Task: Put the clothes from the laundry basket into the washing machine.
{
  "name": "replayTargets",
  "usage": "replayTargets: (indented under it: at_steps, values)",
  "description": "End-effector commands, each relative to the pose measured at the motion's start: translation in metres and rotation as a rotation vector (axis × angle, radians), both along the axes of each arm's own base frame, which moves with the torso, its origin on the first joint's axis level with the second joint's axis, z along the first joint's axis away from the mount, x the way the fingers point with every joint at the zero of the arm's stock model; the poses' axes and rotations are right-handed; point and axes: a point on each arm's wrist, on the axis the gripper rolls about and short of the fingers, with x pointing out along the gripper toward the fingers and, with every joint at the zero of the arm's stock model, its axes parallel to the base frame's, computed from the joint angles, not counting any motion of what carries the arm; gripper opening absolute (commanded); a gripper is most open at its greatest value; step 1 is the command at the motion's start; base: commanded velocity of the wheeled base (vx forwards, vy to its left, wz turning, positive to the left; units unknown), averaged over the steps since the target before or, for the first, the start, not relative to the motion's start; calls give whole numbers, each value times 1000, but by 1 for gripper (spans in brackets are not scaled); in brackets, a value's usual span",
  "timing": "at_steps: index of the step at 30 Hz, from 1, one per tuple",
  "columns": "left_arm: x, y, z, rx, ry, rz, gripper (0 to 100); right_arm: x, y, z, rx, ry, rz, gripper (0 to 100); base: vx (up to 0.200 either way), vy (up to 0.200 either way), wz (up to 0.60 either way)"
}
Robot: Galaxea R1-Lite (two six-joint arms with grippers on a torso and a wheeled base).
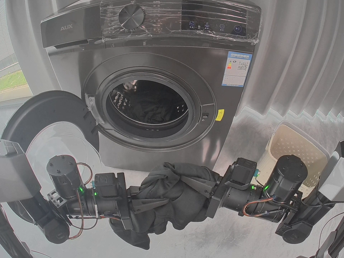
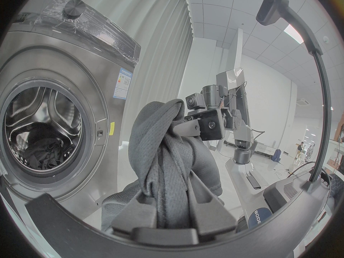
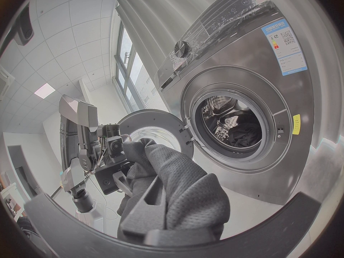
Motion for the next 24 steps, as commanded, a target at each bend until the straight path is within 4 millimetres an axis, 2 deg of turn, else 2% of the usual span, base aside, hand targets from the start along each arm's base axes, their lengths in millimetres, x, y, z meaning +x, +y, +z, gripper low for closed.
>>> replayTargets:
  at_steps: [1,3,4,6,8,13,17,24]
  values:
    - [-1,0,3,-6,-11,1,0,-1,1,-1,-4,2,5,0,0,0,0]
    - [0,1,2,-6,-10,2,0,-1,1,0,2,2,8,0,0,0,0]
    - [0,1,2,-4,-7,4,0,-2,1,1,4,3,8,100,0,0,0]
    - [0,1,1,-3,-6,5,0,-1,0,2,6,0,3,100,0,0,0]
    - [1,4,1,-4,-5,18,0,0,-7,11,27,-24,-17,100,0,0,0]
    - [1,8,4,-7,-8,50,0,15,-42,32,53,-104,-145,100,0,0,0]
    - [-3,8,9,-12,-18,104,0,19,-64,49,74,-167,-219,100,0,0,0]
    - [-7,6,2,12,13,197,0,17,-70,58,95,-200,-233,100,0,0,0]
